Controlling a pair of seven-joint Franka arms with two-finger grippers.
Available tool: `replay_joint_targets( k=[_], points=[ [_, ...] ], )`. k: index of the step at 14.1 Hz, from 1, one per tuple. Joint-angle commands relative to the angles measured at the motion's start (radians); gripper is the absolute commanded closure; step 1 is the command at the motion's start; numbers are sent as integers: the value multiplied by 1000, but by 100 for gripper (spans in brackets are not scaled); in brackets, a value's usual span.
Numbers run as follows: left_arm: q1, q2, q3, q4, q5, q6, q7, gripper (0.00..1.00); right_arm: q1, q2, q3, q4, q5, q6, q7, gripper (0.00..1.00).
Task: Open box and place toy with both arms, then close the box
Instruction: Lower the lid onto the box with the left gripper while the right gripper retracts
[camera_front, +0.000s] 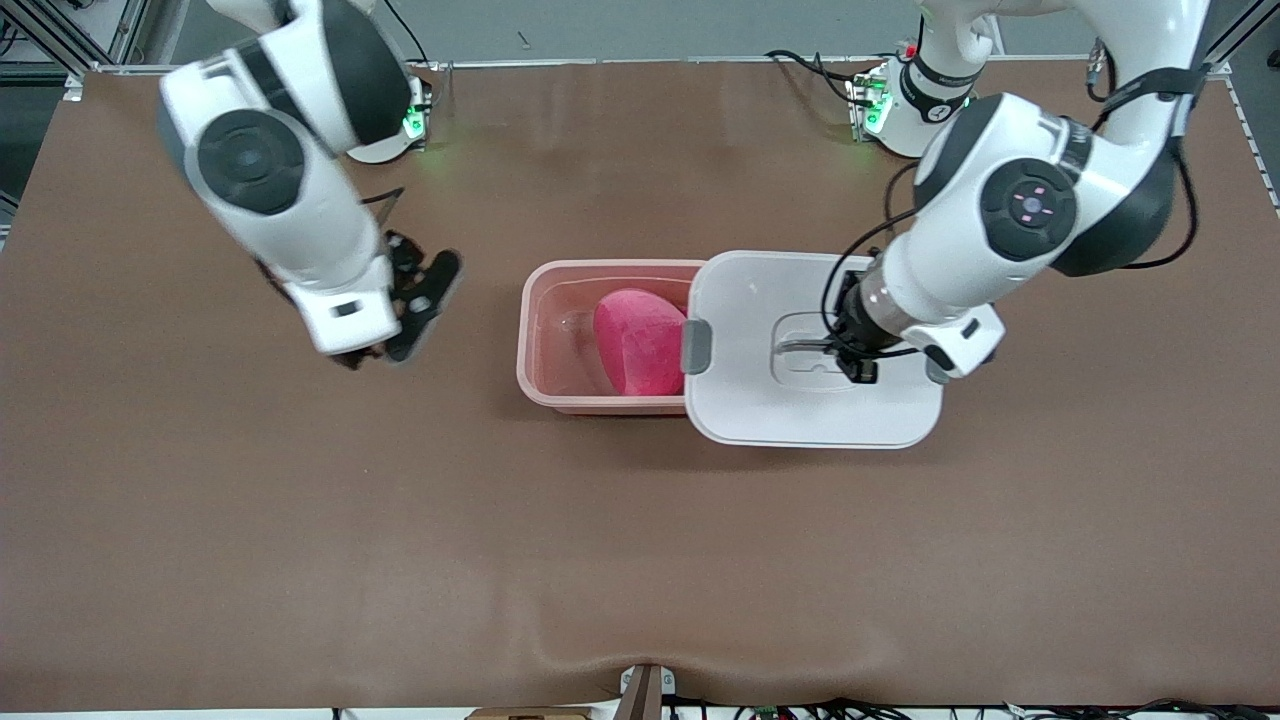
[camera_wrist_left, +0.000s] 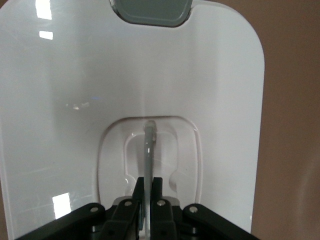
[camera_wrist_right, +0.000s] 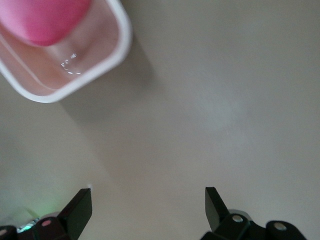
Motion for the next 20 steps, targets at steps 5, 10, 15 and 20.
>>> replay_joint_targets(
  k=[5, 10, 15, 20],
  points=[
    [-157, 68, 10, 21, 11, 122, -171, 100, -19, -9, -268, 66, 146, -27, 40, 0],
    [-274, 114, 12, 21, 145, 228, -349, 100, 63, 10, -540, 179, 185, -16, 47, 0],
    [-355, 179, 13, 46, 252, 265, -466, 100, 133, -18, -762, 181, 290, -27, 99, 0],
    [-383, 203, 12, 71, 326, 264, -609, 100, 130, -93, -772, 140, 272, -91, 225, 0]
  ],
)
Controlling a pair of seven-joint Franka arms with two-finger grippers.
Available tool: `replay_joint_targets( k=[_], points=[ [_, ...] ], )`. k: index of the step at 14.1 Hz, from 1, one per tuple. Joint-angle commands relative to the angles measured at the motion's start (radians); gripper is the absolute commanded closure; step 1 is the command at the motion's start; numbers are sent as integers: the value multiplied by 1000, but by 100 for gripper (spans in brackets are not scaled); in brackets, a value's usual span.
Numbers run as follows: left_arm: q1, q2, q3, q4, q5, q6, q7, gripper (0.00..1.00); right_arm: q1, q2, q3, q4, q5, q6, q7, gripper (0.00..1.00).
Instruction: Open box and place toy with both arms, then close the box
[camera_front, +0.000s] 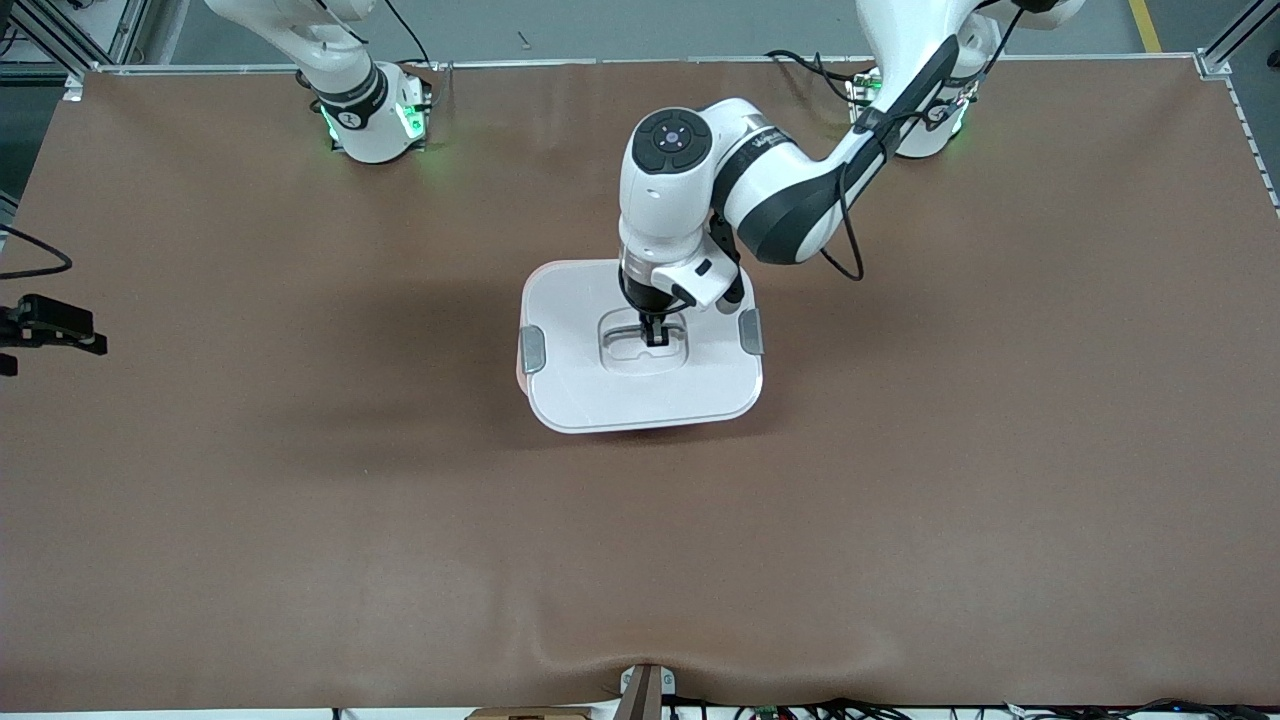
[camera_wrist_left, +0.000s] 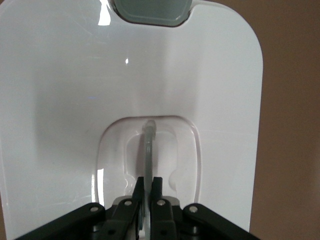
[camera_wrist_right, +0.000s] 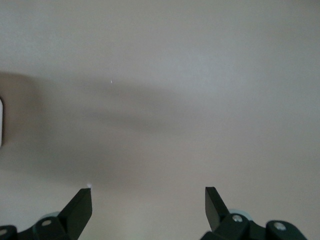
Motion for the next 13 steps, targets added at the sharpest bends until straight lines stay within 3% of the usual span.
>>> replay_joint_targets(
  k=[1, 5, 8, 11, 13],
  points=[
    [-32, -5, 6, 25, 30, -7, -62, 100, 24, -87, -5, -77, -47, 15, 63, 0],
    [-75, -12, 6, -3, 84, -17, -95, 100, 16, -147, 1, -142, -45, 25, 141, 0],
    [-93, -6, 4, -10, 134, -17, -110, 100, 7, -163, 67, -145, -41, 16, 142, 0],
    [-108, -18, 3, -61, 212, -17, -131, 100, -2, -163, 60, -145, -29, 17, 100, 0],
    [-112, -19, 0, -69, 236, -11, -139, 100, -71, -161, 113, -145, -27, 14, 100, 0]
  ],
)
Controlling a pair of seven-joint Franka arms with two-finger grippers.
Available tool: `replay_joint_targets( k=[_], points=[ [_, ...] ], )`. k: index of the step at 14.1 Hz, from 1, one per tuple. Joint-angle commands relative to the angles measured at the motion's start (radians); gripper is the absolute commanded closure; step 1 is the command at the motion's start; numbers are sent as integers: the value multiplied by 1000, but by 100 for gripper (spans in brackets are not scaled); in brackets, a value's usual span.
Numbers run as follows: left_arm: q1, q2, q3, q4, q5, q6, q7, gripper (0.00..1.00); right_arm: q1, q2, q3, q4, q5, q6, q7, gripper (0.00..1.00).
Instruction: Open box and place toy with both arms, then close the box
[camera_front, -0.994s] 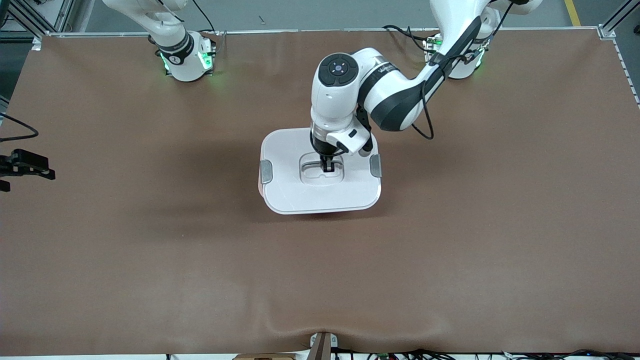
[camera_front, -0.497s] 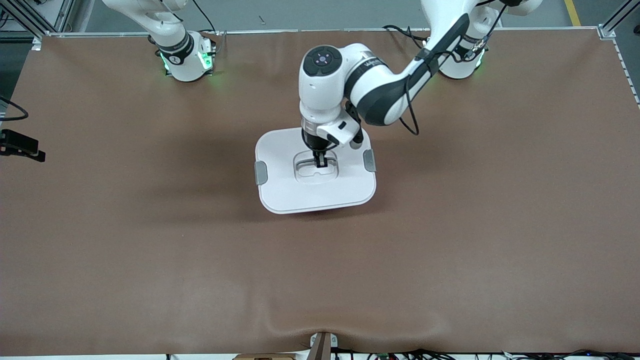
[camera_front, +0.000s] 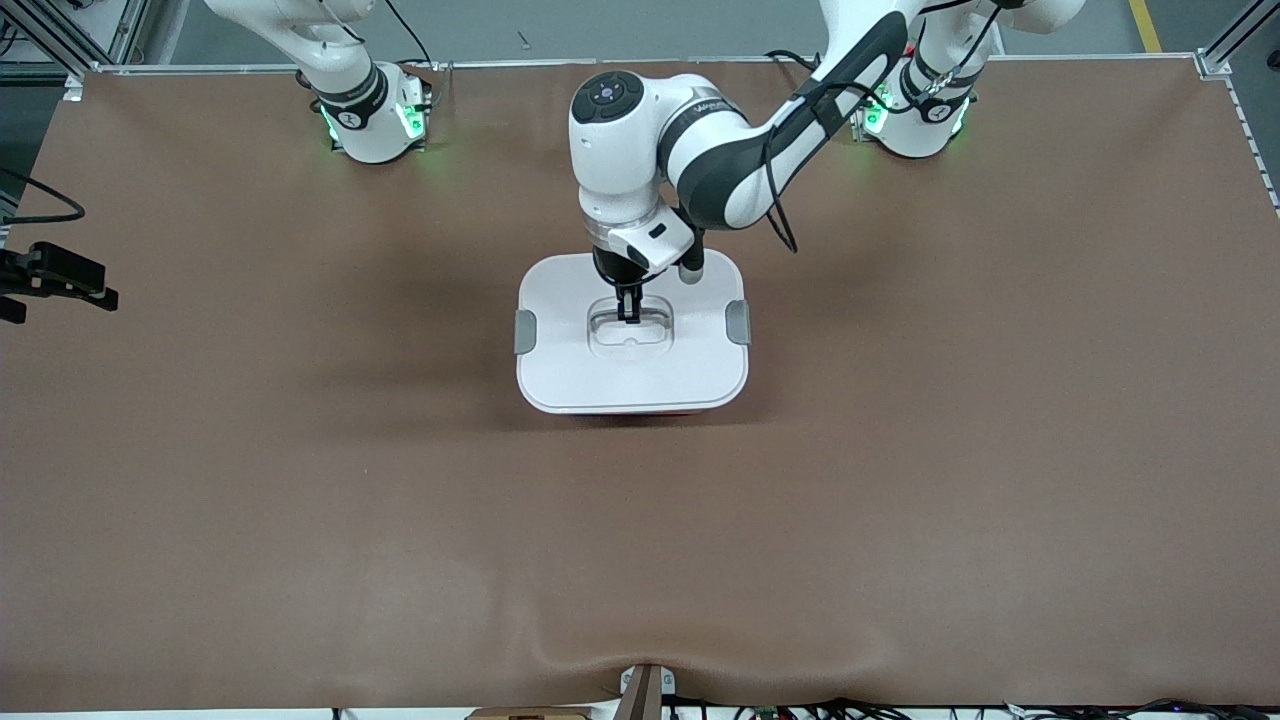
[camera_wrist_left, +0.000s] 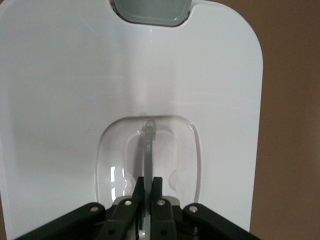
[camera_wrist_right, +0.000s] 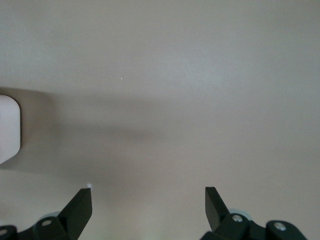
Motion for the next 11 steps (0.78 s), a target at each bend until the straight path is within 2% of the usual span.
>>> replay_joint_targets(
  k=[1, 11],
  points=[
    [-12, -19, -1, -22, 44, 0, -73, 100, -82, -29, 76, -35, -1, 3, -12, 0],
    [-20, -32, -2, -43, 45, 40, -159, 100, -78, -32, 76, -25, -15, 15, -6, 0]
  ],
)
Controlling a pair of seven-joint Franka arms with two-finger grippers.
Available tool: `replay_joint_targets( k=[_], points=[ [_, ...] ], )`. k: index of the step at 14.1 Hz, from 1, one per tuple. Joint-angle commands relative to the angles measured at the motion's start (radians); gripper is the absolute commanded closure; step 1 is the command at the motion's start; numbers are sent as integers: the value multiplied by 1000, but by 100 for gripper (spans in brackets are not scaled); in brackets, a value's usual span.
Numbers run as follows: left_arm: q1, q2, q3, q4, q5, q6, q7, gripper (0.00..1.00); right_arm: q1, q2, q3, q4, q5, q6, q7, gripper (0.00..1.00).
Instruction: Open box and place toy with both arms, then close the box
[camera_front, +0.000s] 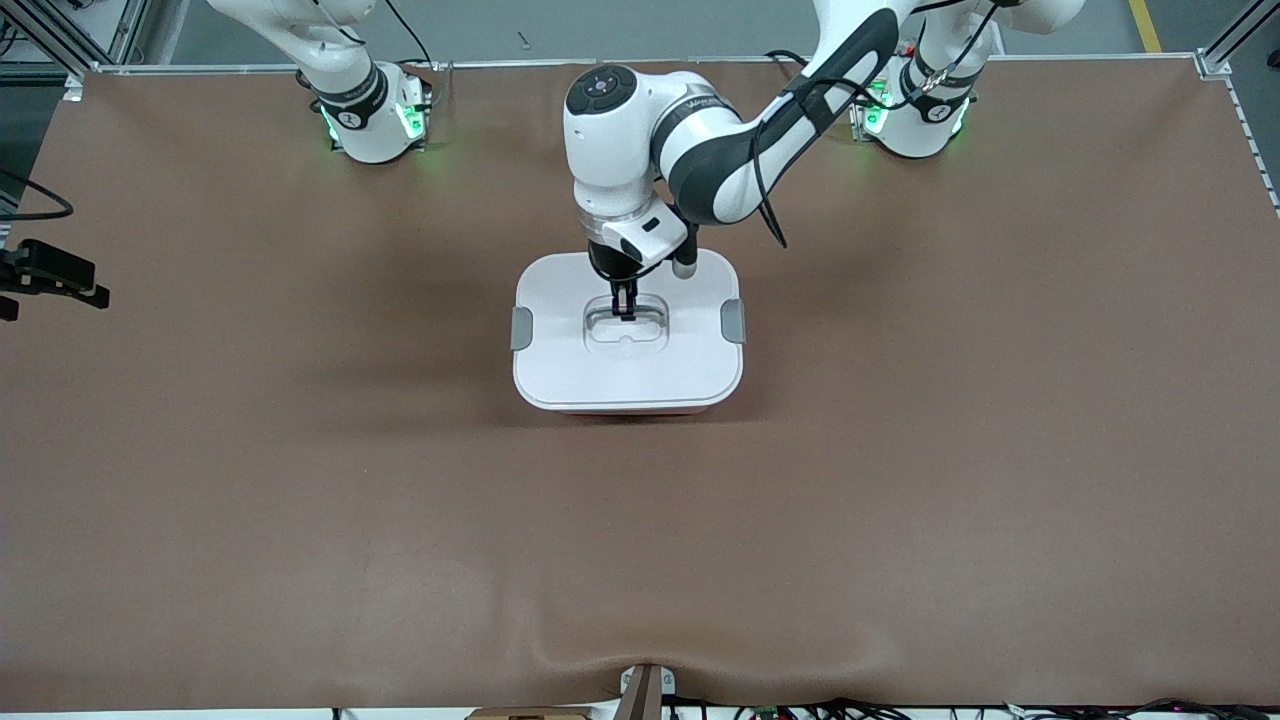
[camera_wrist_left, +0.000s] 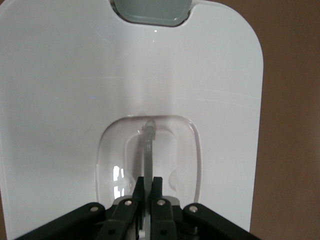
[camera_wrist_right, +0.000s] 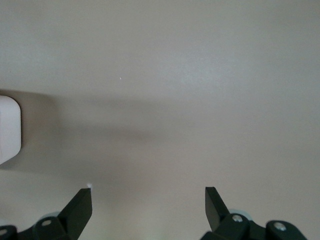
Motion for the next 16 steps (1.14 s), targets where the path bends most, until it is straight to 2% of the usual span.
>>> replay_joint_targets(
  k=[1, 16],
  points=[
    [-12, -30, -2, -39, 37, 17, -140, 100, -15, -24, 18, -21, -15, 18, -2, 0],
    [-15, -12, 0, -47, 59, 34, -216, 100, -17, -25, 18, -24, -11, 22, 35, 0]
  ],
)
